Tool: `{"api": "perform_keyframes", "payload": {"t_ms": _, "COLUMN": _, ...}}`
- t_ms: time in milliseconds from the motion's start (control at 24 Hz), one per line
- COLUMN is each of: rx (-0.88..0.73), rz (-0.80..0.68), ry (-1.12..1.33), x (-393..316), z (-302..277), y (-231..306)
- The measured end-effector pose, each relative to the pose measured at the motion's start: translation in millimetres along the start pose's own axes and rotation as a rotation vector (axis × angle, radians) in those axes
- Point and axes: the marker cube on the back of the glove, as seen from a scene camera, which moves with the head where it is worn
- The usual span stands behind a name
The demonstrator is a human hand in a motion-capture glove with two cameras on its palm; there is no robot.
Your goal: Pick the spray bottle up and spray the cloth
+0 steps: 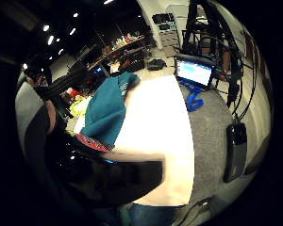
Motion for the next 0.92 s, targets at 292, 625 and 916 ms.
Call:
{"api": "perform_keyframes", "payload": {"t_ms": 292, "rx": -0.097, "rz": -0.134, "ry": 0.094, "x": -29, "z": 15, "y": -6}}
{"api": "perform_keyframes", "payload": {"t_ms": 625, "rx": -0.222, "rz": -0.267, "ry": 0.273, "x": -58, "z": 34, "y": -16}}
{"api": "perform_keyframes", "payload": {"t_ms": 916, "rx": -0.328, "rz": -0.328, "ry": 0.448, "x": -74, "z": 47, "y": -17}}
